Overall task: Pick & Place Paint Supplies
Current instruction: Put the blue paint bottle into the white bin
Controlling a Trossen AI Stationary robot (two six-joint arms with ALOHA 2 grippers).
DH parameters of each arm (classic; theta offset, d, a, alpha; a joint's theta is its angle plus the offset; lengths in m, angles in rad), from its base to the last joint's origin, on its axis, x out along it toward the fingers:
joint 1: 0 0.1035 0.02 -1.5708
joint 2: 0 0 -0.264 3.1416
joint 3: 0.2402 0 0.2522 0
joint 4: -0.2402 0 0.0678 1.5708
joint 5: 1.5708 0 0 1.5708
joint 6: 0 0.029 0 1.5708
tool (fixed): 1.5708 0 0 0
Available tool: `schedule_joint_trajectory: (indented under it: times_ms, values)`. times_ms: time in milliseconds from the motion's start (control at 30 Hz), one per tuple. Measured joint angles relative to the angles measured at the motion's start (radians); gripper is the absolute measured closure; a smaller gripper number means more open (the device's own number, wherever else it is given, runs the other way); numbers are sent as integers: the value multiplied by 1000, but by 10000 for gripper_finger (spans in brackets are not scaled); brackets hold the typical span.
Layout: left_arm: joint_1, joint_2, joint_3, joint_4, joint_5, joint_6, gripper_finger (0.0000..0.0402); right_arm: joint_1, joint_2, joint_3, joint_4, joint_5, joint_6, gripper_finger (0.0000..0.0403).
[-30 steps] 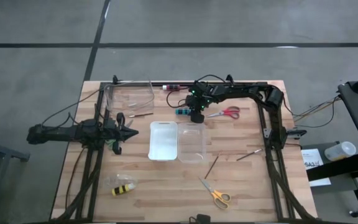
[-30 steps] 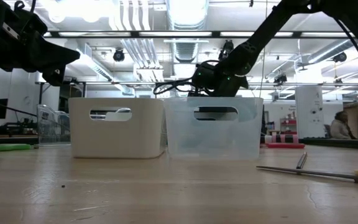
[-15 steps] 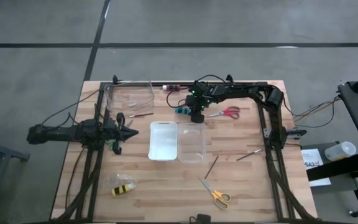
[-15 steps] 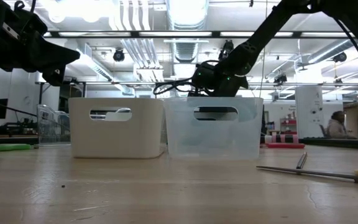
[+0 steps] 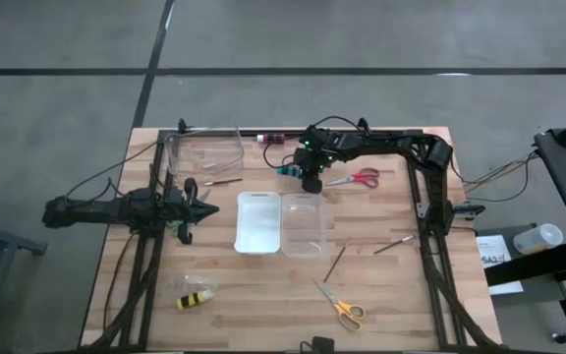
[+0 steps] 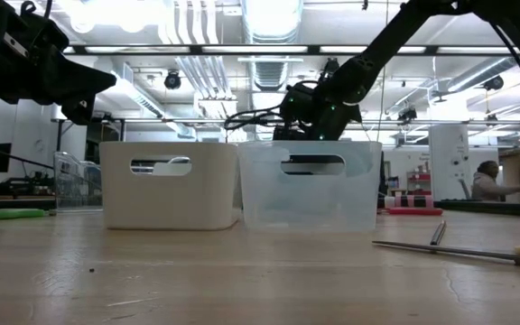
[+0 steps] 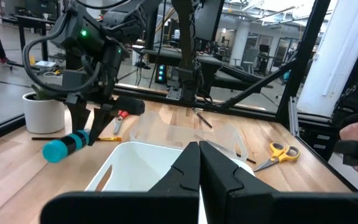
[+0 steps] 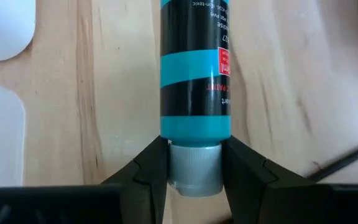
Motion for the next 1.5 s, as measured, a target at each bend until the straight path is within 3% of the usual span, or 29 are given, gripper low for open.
schedule_joint_trajectory:
  times_ms: [433, 767, 867, 1100, 1500]
  values:
    - [0, 0, 0, 0, 0, 0, 400, 49, -169, 0, -26, -4, 75, 292]
    - [0, 0, 0, 0, 0, 0, 400, 234, -224, 0, -19, 0, 203, 292]
    - [0, 0, 0, 0, 0, 0, 400, 301, -226, 15, -8, 49, 266, 292]
    - [0, 0, 0, 0, 0, 0, 400, 415, -163, 129, -47, 140, 334, 292]
    - [0, 0, 0, 0, 0, 0, 400, 416, 66, 389, -264, 145, 380, 292]
